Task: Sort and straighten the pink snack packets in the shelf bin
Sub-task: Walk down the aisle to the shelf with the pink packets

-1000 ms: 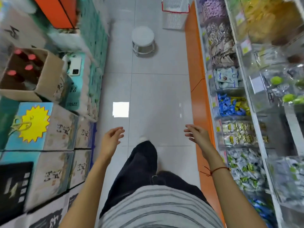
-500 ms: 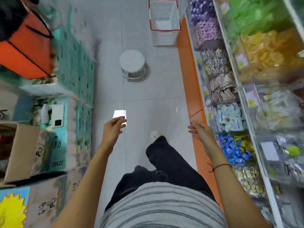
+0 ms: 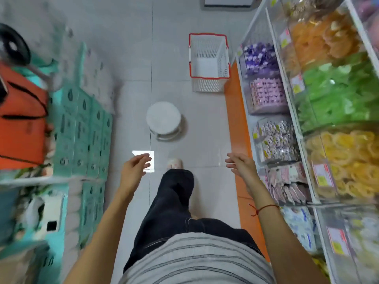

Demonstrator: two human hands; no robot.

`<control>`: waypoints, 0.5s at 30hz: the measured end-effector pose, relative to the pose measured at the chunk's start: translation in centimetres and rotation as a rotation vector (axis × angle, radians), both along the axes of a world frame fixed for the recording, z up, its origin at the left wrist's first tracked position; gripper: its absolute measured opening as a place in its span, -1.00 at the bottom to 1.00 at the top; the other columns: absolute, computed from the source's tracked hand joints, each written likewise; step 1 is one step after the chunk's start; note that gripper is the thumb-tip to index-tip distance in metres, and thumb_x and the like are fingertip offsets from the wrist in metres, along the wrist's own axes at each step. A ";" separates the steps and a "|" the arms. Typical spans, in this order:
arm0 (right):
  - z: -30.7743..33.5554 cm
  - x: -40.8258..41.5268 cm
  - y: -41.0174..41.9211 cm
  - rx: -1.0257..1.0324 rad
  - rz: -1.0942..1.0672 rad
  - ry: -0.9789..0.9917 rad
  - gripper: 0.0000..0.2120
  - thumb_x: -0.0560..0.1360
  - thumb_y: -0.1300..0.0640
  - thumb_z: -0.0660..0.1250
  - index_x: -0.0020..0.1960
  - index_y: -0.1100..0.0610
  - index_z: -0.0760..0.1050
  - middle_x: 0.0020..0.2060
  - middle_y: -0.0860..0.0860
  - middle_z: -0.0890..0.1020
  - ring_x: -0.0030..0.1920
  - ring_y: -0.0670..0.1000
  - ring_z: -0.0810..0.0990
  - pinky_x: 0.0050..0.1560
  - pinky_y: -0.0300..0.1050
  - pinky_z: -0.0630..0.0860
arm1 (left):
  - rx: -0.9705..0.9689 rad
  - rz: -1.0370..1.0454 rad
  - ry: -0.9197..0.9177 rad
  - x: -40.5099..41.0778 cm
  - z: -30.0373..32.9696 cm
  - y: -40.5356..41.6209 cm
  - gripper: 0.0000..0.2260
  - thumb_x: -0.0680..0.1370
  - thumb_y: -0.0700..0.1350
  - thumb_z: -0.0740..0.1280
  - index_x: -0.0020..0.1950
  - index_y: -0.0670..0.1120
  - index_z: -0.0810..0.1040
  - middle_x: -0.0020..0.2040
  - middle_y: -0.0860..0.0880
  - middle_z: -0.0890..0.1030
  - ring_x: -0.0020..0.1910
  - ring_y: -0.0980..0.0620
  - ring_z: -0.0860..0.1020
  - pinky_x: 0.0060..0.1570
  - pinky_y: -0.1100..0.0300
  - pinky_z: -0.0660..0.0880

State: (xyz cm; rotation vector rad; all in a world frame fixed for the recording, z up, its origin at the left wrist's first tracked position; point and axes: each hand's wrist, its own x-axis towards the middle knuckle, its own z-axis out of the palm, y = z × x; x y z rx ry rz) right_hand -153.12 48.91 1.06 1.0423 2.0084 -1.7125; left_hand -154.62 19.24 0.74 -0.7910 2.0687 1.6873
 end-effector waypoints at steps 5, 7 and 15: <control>0.6 -9.1 1.0 0.000 -0.087 0.011 -0.83 0.59 0.15 0.24 0.12 0.13 0.55 -0.01 0.10 0.64 -0.08 -0.01 0.61 -0.01 -0.21 0.50 | 0.007 -0.082 -0.001 -13.0 0.8 1.8 -0.87 0.59 -0.14 0.28 0.11 -0.08 0.56 0.00 -0.03 0.63 -0.09 0.12 0.57 0.02 0.14 0.47; 1.2 -12.0 2.1 0.013 -0.140 0.013 -0.84 0.60 0.15 0.23 0.11 0.13 0.54 0.00 0.10 0.64 -0.06 0.00 0.61 -0.03 -0.22 0.50 | 0.001 -0.141 0.000 -18.2 1.4 3.0 -0.88 0.60 -0.15 0.27 0.10 -0.07 0.56 -0.04 0.01 0.62 -0.11 0.14 0.57 0.06 0.09 0.46; 2.3 -20.9 7.6 0.093 -0.328 0.021 -0.86 0.59 0.17 0.24 -0.07 0.11 0.57 0.04 0.23 0.63 0.01 0.16 0.61 0.21 0.11 0.49 | -0.047 -0.458 0.042 -34.7 2.3 11.4 -0.84 0.62 -0.13 0.23 0.14 -0.11 0.56 0.06 -0.06 0.62 0.01 -0.03 0.57 0.09 0.05 0.48</control>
